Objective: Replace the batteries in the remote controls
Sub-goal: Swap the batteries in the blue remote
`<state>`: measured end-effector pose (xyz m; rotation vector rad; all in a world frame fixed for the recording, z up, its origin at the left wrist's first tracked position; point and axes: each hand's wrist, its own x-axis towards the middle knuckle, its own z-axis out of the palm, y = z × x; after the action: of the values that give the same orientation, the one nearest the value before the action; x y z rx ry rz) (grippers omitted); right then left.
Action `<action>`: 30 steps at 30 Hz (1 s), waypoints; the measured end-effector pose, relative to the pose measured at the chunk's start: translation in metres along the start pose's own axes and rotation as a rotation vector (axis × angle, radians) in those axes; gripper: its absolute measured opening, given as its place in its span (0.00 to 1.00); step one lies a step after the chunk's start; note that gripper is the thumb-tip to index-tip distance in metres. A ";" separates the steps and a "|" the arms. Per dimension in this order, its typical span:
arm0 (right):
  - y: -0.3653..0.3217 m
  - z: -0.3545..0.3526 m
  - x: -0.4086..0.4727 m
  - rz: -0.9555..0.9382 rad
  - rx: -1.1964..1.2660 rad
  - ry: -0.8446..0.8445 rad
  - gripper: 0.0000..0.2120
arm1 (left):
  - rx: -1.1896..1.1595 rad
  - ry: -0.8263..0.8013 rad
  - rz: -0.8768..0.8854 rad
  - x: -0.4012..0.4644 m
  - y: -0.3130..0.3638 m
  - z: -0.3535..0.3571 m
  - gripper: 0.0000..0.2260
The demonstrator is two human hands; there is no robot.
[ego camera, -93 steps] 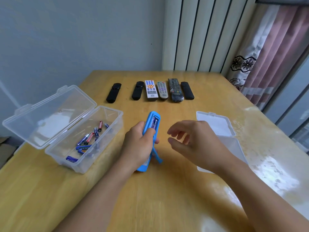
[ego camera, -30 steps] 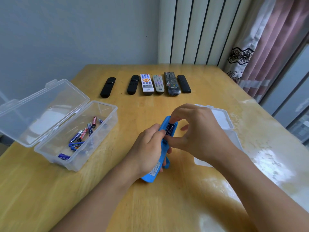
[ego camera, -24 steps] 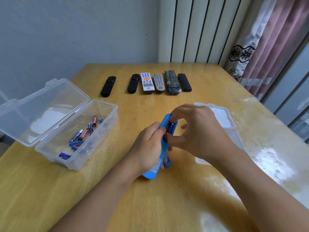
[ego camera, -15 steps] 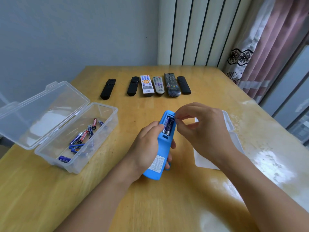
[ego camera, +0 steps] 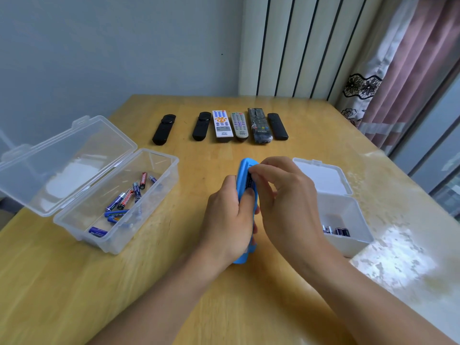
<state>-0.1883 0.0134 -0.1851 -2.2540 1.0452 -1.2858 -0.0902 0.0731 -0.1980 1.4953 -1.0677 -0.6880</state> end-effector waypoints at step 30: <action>-0.003 -0.020 0.025 0.247 0.625 0.029 0.04 | -0.154 -0.140 -0.123 0.015 0.001 -0.019 0.07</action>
<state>-0.1957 -0.0024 -0.1580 -1.5934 0.7586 -1.3097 -0.0673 0.0679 -0.1912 1.4037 -1.0096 -0.9516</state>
